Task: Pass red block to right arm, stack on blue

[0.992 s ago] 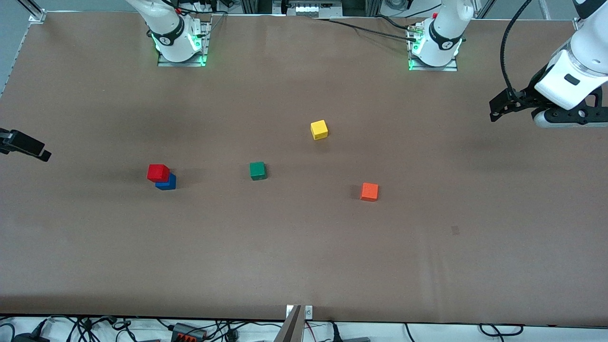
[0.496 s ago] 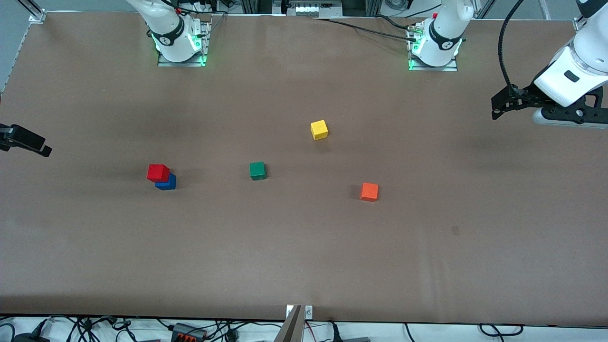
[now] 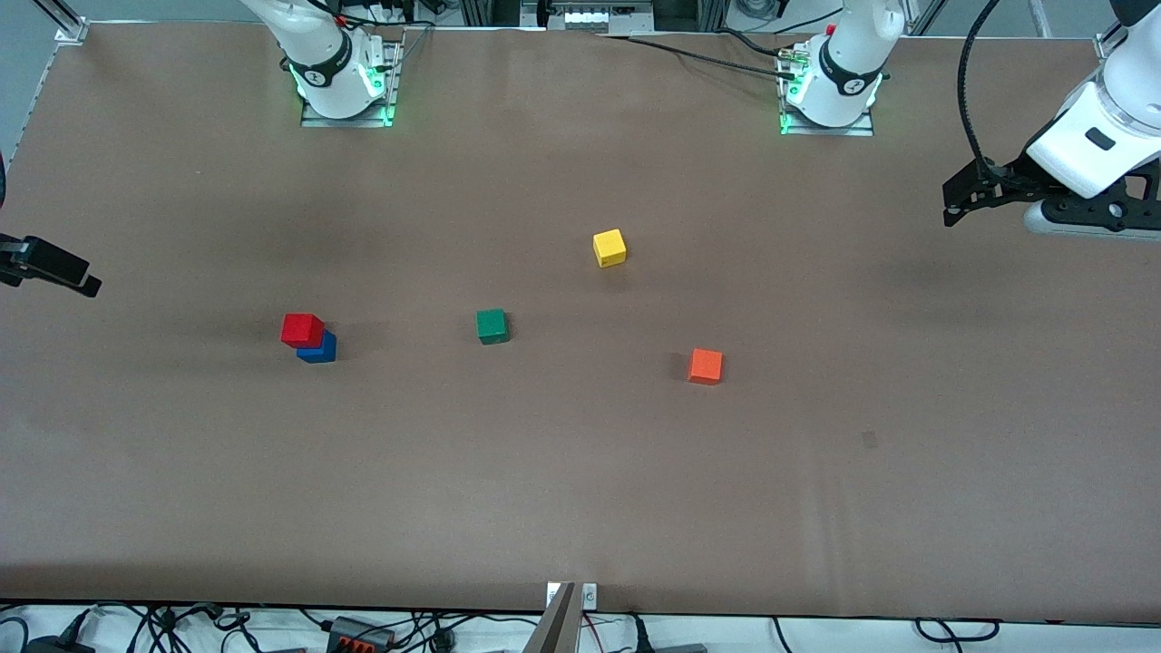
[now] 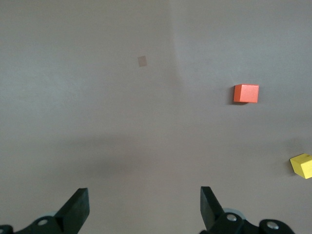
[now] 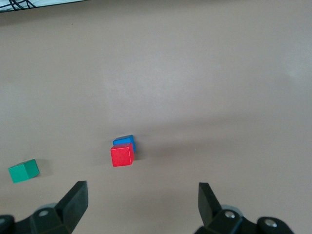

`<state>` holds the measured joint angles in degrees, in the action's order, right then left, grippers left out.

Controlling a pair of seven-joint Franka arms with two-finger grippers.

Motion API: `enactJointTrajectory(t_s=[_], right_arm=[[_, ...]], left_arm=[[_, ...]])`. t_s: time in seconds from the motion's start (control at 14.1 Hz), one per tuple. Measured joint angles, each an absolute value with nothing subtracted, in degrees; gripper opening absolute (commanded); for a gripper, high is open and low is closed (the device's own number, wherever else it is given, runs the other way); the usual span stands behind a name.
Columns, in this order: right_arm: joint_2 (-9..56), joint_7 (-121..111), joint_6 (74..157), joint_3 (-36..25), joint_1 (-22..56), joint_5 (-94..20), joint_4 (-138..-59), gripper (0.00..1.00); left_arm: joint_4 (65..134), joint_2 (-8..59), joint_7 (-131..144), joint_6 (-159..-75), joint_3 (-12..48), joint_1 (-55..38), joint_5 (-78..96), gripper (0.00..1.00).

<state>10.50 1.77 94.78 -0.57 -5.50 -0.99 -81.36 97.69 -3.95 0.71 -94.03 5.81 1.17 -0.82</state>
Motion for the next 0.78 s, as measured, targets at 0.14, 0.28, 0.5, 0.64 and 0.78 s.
enactJointTrajectory(t_s=[0.14,0.28,0.5,0.64,0.78], right_arm=[[10.21,1.35,94.60,-0.52,-5.49,-0.75,-81.39,1.00],[9.98,1.19,94.16,-0.46,-5.48,-0.56,-81.50,1.00],[9.70,0.32,94.11,-0.53,-4.90,-0.53,-81.51,1.00],[9.25,0.15,93.94,-0.59,-4.28,-0.44,-81.64,1.00],[9.01,0.14,93.68,-1.35,-3.08,-0.36,-81.72,1.00]], left_arm=[[97.24,-3.94,0.71,-94.03,5.82,1.18,-0.82,1.00],[97.13,-3.91,0.59,-94.03,5.84,1.11,-0.82,1.00],[96.23,-3.50,0.54,-94.07,5.89,0.82,-0.82,1.00],[95.28,-2.82,0.52,-94.07,5.90,0.77,-0.82,1.00],[94.62,-2.32,0.51,-94.07,5.90,0.76,-0.82,1.00]])
